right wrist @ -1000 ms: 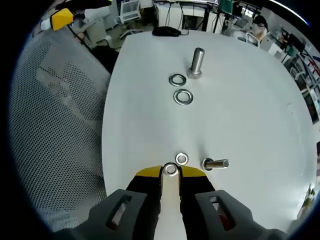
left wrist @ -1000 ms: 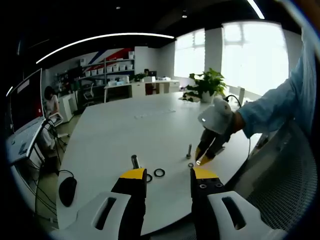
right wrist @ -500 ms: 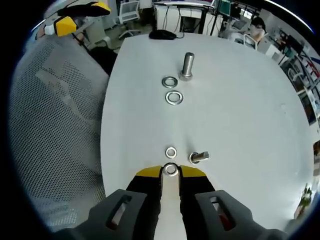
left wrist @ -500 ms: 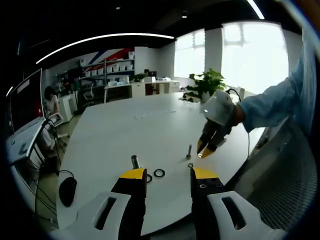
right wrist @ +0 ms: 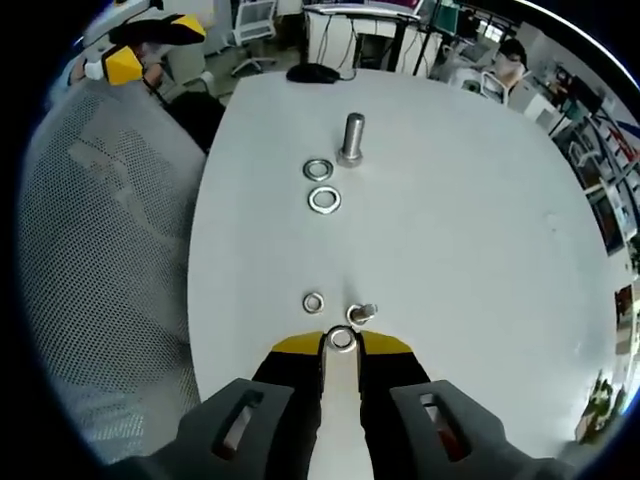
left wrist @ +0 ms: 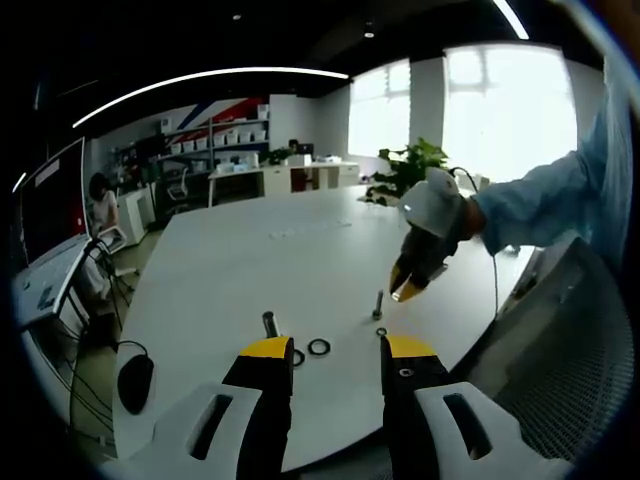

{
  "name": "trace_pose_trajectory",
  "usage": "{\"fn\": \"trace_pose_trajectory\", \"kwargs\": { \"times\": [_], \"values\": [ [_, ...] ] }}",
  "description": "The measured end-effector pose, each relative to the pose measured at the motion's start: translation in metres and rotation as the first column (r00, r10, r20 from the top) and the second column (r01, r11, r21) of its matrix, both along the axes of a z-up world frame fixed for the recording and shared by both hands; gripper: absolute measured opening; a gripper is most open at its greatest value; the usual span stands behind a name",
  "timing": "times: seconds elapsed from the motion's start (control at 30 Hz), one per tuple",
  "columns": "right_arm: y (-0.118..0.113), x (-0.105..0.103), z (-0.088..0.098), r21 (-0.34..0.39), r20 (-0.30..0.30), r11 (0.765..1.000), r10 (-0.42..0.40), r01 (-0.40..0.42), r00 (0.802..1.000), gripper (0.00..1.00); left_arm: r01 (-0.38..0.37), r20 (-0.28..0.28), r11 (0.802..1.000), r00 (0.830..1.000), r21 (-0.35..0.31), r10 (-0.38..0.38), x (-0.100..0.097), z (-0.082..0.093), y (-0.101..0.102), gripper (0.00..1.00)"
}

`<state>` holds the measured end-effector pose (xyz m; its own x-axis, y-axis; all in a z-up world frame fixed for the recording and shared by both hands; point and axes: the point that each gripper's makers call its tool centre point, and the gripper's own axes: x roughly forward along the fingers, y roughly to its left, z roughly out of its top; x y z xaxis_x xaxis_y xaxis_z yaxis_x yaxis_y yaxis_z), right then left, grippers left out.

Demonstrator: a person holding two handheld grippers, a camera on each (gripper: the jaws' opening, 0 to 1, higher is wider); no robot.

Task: Place the washer onto the threaded stud by aligning its center hole with the stud, sliding it down to the base, and recovering from edge contact or off-axis alignment until the washer reaches the visible bottom stop.

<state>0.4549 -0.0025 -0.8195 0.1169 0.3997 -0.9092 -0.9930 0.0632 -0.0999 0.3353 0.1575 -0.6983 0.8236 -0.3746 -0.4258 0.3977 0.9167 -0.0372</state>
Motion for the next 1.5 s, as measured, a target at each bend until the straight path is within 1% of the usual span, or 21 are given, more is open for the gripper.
{"fn": "trace_pose_trajectory", "kwargs": {
  "times": [0.2,0.3,0.7,0.9,1.5],
  "values": [
    [0.002,0.006,0.006,0.001,0.020,1.000,0.002,-0.002,1.000,0.14,0.000,0.000,1.000,1.000,0.000,0.000,0.000,0.000,0.000,0.33],
    [0.005,0.010,0.010,0.014,0.036,1.000,0.000,-0.001,0.999,0.14,0.001,-0.001,1.000,1.000,0.001,-0.001,0.000,0.000,0.000,0.33],
    [0.015,0.013,0.008,0.006,0.054,1.000,0.017,-0.017,0.998,0.14,0.001,-0.005,1.000,1.000,0.002,-0.001,0.000,-0.001,0.000,0.33],
    [0.015,0.015,0.004,-0.004,0.050,1.000,0.018,-0.018,0.999,0.14,0.002,-0.009,1.000,1.000,0.003,-0.002,0.000,-0.002,0.000,0.33],
    [0.017,0.016,0.003,-0.002,0.046,1.000,0.011,-0.011,0.999,0.14,0.001,-0.009,1.000,1.000,0.003,-0.001,0.000,-0.002,0.000,0.33]
  ]
}}
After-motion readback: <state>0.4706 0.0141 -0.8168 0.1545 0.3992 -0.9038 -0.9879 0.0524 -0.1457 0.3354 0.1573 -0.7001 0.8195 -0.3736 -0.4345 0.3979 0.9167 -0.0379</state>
